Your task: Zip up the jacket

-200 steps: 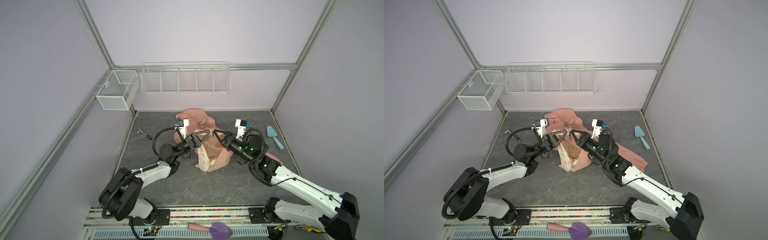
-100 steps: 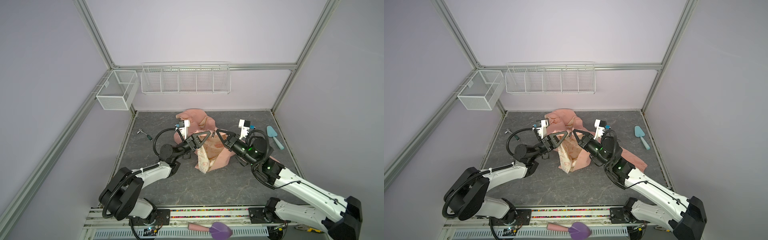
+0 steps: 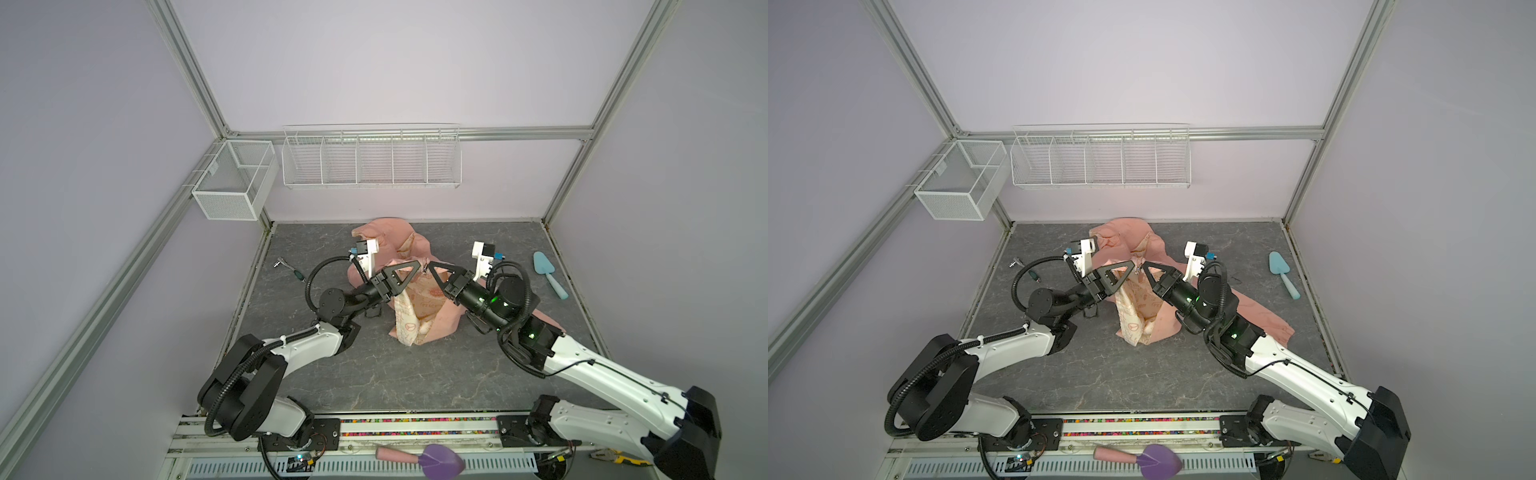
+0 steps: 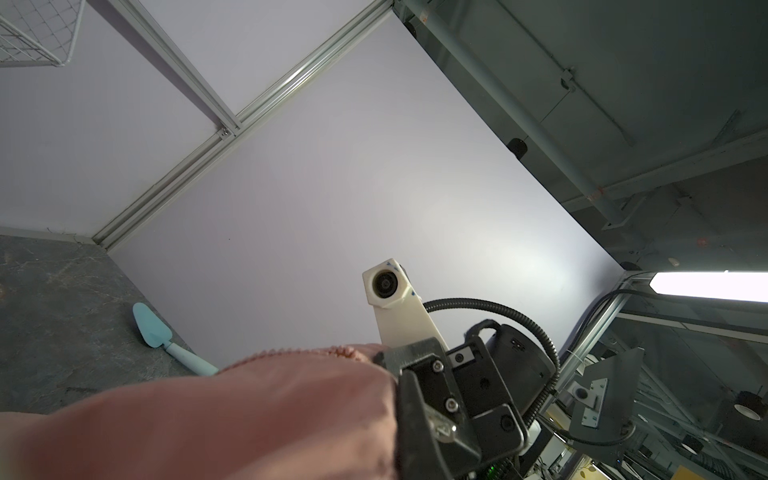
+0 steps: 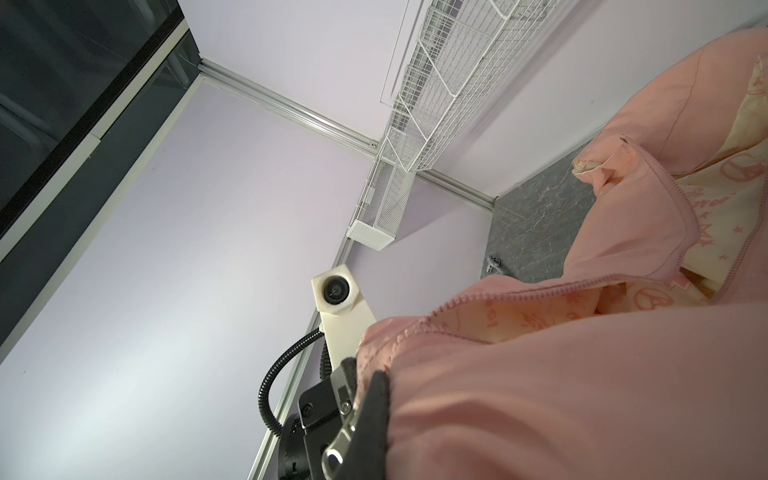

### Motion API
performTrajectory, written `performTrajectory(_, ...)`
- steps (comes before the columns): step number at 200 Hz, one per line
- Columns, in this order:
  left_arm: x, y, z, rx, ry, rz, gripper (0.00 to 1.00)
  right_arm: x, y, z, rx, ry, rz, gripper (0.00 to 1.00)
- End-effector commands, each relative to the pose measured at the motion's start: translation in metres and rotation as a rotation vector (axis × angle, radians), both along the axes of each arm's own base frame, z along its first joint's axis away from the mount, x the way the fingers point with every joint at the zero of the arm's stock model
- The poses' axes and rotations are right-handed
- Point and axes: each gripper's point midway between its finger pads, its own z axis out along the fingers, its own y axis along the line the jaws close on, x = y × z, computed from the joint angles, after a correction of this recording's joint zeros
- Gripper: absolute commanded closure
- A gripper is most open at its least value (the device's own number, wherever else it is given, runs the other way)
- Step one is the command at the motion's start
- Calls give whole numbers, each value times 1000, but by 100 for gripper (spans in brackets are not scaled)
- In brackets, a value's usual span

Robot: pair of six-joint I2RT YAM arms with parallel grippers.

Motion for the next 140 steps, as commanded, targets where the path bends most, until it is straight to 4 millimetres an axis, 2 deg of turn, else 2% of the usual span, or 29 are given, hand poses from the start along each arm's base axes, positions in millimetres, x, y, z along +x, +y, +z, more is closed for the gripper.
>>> performTrajectory(1, 4, 2, -2, -10, -8, 21, 100, -16, 7, 17, 66, -43, 60, 94)
performTrajectory(48, 5, 0, -8, 2, 0, 21, 100, -19, 3, 27, 82, -61, 58, 94)
performTrajectory(140, 13, 0, -19, 21, 22, 57, 100, -34, 16, 25, 85, -54, 112, 94)
